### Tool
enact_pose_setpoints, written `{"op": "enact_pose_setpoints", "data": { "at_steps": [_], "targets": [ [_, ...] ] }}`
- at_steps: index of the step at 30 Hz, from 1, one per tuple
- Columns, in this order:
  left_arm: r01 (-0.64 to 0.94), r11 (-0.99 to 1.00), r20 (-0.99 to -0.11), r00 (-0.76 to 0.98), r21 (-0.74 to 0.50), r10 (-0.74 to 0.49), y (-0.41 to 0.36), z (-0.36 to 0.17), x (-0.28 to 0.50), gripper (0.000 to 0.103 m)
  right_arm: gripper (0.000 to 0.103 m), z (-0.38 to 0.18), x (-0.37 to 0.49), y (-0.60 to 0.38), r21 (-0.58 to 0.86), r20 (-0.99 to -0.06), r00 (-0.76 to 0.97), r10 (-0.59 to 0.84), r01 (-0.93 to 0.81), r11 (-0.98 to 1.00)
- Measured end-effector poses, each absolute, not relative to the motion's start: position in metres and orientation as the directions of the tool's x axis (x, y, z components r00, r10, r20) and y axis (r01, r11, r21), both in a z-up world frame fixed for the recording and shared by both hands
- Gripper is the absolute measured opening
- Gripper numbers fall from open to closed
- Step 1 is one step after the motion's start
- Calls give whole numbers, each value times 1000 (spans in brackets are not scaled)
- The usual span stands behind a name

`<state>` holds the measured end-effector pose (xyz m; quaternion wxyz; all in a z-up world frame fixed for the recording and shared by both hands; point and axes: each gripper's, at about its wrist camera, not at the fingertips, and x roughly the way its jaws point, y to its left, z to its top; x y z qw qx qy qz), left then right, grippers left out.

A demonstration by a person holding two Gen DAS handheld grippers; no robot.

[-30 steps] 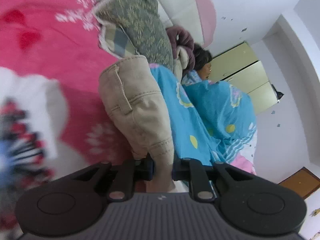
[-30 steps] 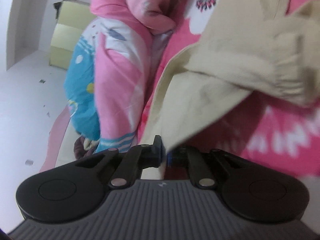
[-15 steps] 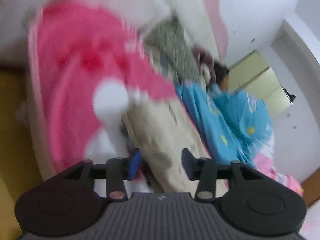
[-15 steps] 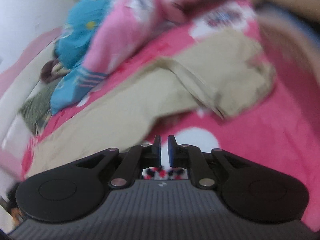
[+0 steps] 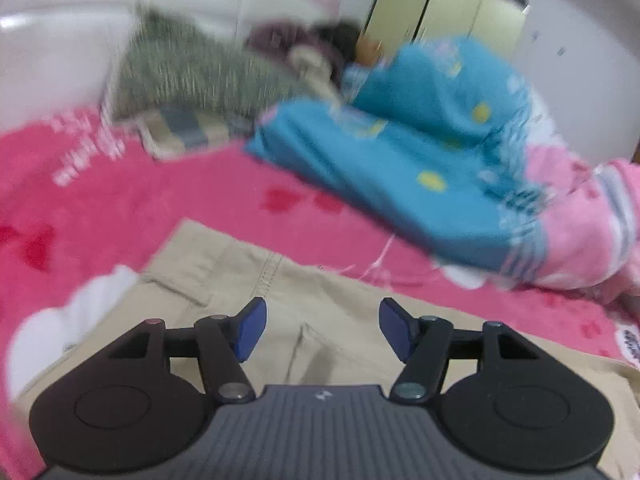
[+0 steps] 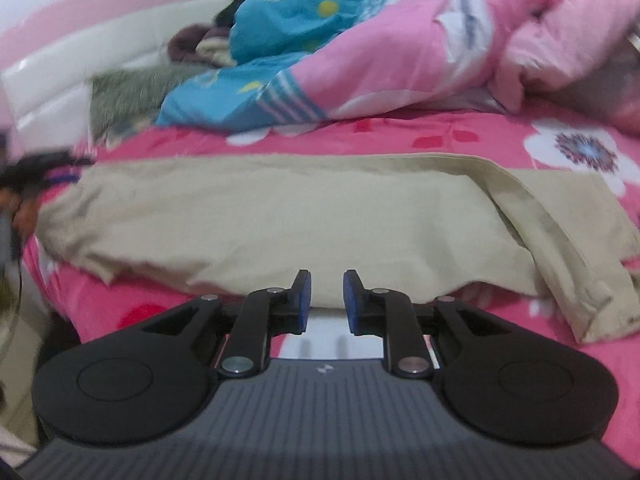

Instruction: Fold clothes

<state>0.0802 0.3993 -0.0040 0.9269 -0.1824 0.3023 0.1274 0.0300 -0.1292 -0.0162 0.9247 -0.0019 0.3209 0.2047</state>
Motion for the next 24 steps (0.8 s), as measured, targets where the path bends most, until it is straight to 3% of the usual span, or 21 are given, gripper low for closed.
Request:
{"op": "enact_pose_setpoints", "data": {
  "at_steps": [3, 9, 15, 24],
  "targets": [
    [-400, 898, -667, 721, -184, 185, 413, -29, 112, 56, 21, -18, 35, -125, 97, -597, 713, 367, -390, 916],
    [-410, 911, -632, 720, -54, 287, 405, -44, 126, 60, 21, -34, 54, -129, 107, -628, 704, 332, -345, 932],
    [-413, 907, -621, 733, -79, 279, 413, -46, 126, 60, 21, -45, 61, -136, 150, -644, 701, 308, -279, 949],
    [-442, 891, -625, 725, -100, 290, 414, -31, 119, 58, 22, -29, 28, -196, 207, -591, 785, 187, -76, 975]
  ]
}}
